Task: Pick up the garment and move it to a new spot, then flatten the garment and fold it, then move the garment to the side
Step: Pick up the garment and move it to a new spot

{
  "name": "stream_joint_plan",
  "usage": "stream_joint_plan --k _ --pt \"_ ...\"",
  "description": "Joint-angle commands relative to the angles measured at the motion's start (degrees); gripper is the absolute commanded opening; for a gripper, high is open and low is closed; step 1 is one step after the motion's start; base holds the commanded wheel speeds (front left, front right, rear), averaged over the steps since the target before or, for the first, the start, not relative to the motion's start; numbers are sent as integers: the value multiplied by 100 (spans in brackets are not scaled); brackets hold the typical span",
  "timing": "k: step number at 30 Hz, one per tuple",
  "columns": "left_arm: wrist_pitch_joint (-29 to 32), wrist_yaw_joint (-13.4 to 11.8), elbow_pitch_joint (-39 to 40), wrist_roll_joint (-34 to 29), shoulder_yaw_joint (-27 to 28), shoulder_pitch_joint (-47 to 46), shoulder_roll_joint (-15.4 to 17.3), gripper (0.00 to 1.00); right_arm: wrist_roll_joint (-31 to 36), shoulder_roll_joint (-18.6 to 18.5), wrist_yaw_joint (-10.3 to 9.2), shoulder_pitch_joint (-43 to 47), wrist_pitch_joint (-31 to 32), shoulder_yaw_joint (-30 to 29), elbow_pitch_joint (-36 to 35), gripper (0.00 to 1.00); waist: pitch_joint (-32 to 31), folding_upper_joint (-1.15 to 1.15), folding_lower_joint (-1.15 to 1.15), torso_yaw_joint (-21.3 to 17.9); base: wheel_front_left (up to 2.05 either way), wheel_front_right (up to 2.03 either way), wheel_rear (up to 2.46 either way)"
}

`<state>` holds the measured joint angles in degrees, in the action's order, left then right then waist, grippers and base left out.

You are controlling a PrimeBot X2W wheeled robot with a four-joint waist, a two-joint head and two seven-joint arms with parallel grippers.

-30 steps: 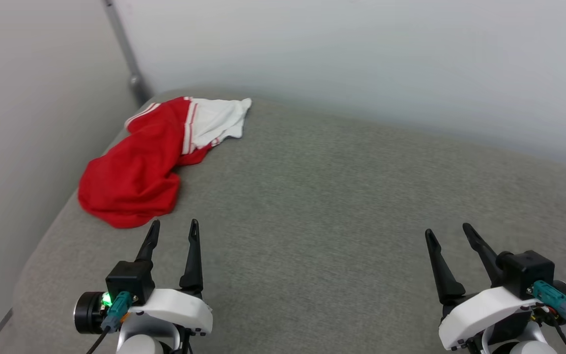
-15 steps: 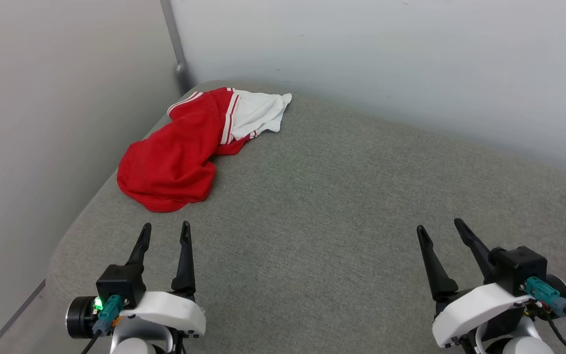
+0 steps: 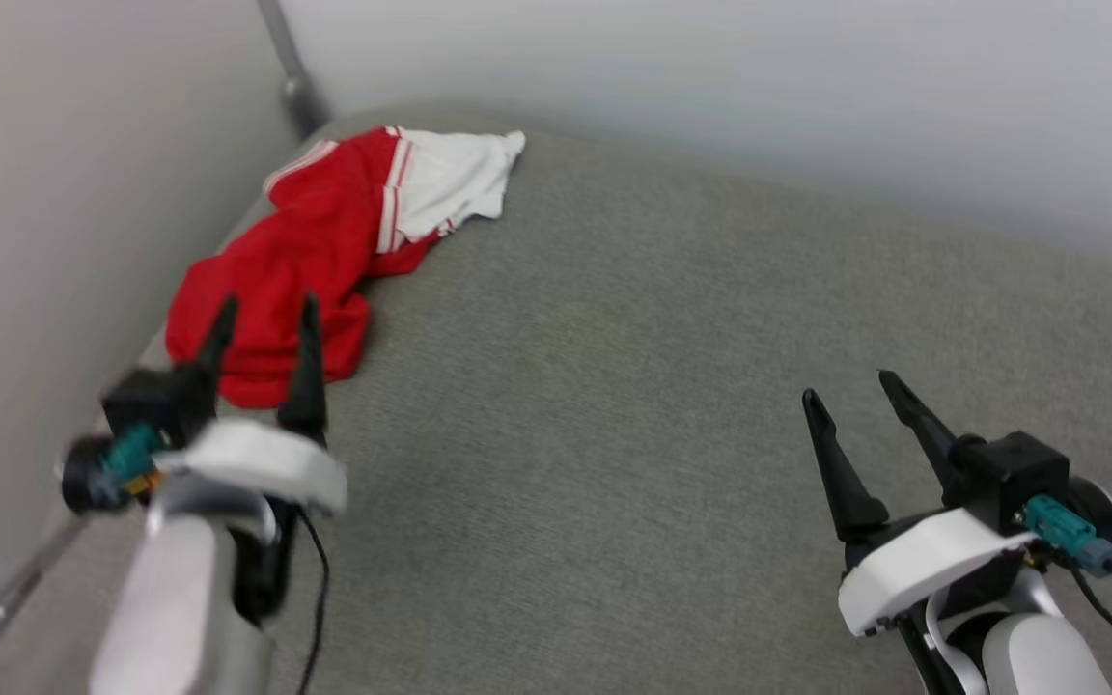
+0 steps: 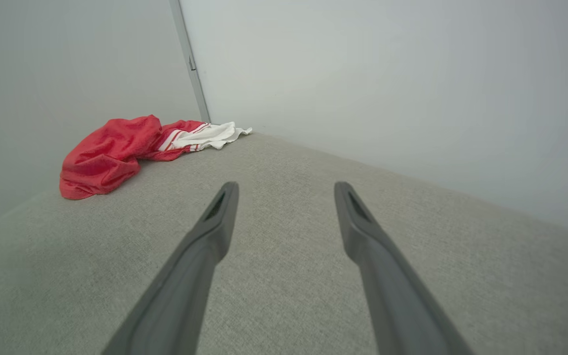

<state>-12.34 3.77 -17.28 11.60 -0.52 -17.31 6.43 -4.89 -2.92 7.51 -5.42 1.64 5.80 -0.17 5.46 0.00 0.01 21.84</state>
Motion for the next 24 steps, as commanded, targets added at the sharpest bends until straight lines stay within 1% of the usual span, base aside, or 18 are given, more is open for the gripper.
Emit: stream_joint_plan --k 1,6,7,8,9,13,15,17,19,22,24 --pt "264 79 -32 127 79 -498 187 100 36 -31 -4 -165 47 27 -105 100 479 0 -1 -357 0 0 0" --pt "1155 241 -186 416 182 -1653 754 100 -9 -104 -4 -461 52 78 -222 100 1045 0 -1 -779 0 0 0" --pt "1155 241 -186 416 182 -1653 754 100 -9 -104 -4 -461 52 78 -222 100 1045 0 -1 -779 0 0 0" --pt "1398 270 -224 451 180 -1868 942 100 -16 -105 -4 -515 31 75 -240 100 1157 0 -1 -877 0 0 0" --pt "1670 284 -259 553 180 -2041 1028 100 -21 -104 -4 -568 19 69 -241 100 1258 0 -1 -966 0 0 0" --pt "2874 348 -471 941 215 -2667 1660 100 -54 -115 -3 -767 -75 94 -251 100 1692 0 -1 -1338 0 0 0" --pt "3566 360 -648 1162 240 -2815 1942 100 -82 -114 -3 -852 -134 115 -205 100 1848 0 -1 -1505 0 0 0" --pt "4229 356 -758 1377 360 -2914 2314 100 -109 -98 -4 -954 -191 157 -169 100 2000 0 -1 -1691 0 0 0" --pt "4788 344 -864 1568 510 -2926 2597 100 -138 -82 -4 -1023 -257 141 -127 100 2151 0 -1 -1824 0 0 0" --pt "5472 170 -975 1770 759 -2774 2906 100 -154 -68 -3 -1096 -325 159 -81 100 2367 0 -1 -1987 0 0 0" --pt "5857 21 -1060 1924 946 -2617 3036 100 -144 -65 -3 -1171 -370 153 -56 100 2513 0 -1 -2050 0 0 0"
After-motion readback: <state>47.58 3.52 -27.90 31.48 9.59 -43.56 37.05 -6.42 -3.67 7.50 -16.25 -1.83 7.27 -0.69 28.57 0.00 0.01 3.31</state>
